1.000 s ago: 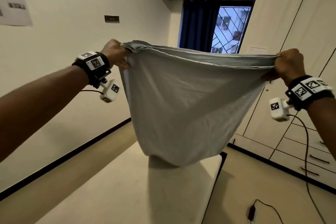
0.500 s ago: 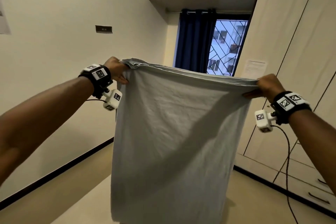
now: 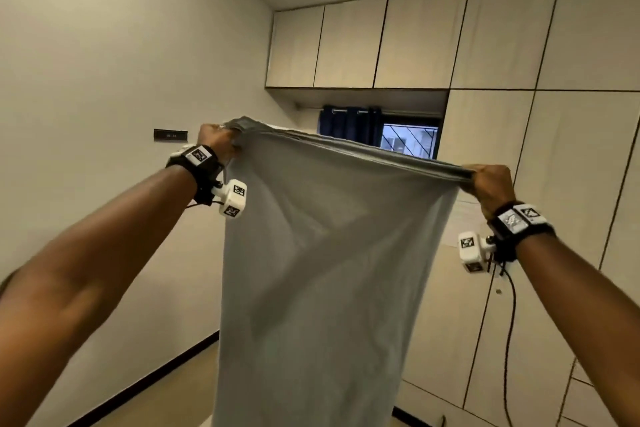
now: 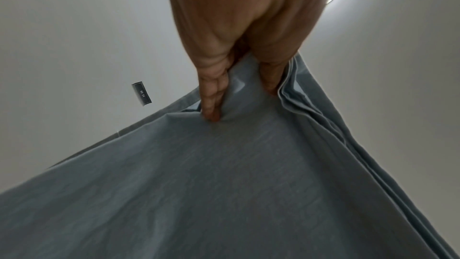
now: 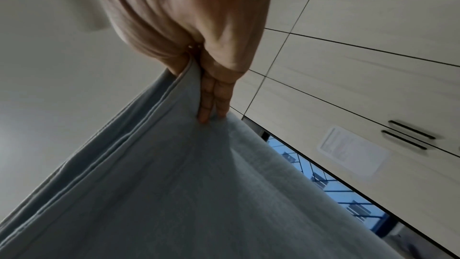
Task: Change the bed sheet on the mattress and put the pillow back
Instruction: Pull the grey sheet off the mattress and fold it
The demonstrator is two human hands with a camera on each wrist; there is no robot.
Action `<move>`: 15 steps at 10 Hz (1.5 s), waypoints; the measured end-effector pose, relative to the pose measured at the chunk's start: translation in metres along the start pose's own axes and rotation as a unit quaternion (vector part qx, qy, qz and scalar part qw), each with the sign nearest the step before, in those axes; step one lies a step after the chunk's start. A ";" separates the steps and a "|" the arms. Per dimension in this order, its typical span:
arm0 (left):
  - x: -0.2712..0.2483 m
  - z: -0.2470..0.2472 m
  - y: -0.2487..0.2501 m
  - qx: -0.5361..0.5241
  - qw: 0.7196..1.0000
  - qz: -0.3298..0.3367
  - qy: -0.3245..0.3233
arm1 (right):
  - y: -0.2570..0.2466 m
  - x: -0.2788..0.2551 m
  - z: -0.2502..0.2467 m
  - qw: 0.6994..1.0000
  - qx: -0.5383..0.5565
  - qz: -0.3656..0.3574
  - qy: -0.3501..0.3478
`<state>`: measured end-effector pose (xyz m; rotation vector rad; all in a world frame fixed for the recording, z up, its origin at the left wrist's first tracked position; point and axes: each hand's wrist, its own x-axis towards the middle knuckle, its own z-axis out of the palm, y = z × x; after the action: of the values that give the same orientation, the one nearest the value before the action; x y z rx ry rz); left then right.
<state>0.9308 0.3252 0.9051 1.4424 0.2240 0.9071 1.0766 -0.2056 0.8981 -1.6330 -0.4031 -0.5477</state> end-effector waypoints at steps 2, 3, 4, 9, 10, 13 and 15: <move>-0.082 -0.022 0.050 -0.011 0.997 0.072 -0.001 | -0.062 -0.068 -0.034 0.996 -0.018 -0.077 0.044; -0.144 -0.053 0.052 0.008 0.996 0.084 -0.021 | -0.069 -0.132 -0.057 0.995 -0.019 -0.062 0.072; -0.215 -0.096 0.040 0.024 0.994 0.090 -0.056 | -0.072 -0.217 -0.073 0.994 -0.054 -0.056 0.076; -0.642 -0.359 -0.100 0.121 0.970 -0.060 -0.200 | 0.014 -0.691 -0.160 0.963 -0.235 0.131 0.019; -0.715 -0.401 -0.129 0.140 0.959 -0.121 -0.213 | 0.039 -0.758 -0.174 0.946 -0.257 0.199 0.017; -0.812 -0.459 -0.178 0.187 0.927 -0.242 -0.219 | 0.056 -0.849 -0.181 0.945 -0.219 0.242 -0.034; -0.781 -0.456 -0.208 0.209 0.924 -0.273 -0.167 | 0.087 -0.821 -0.158 0.948 -0.172 0.265 -0.038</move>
<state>0.2066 0.1880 0.3415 1.7726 0.5562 0.1494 0.4305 -0.3310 0.3750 -2.0063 0.0937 -0.1485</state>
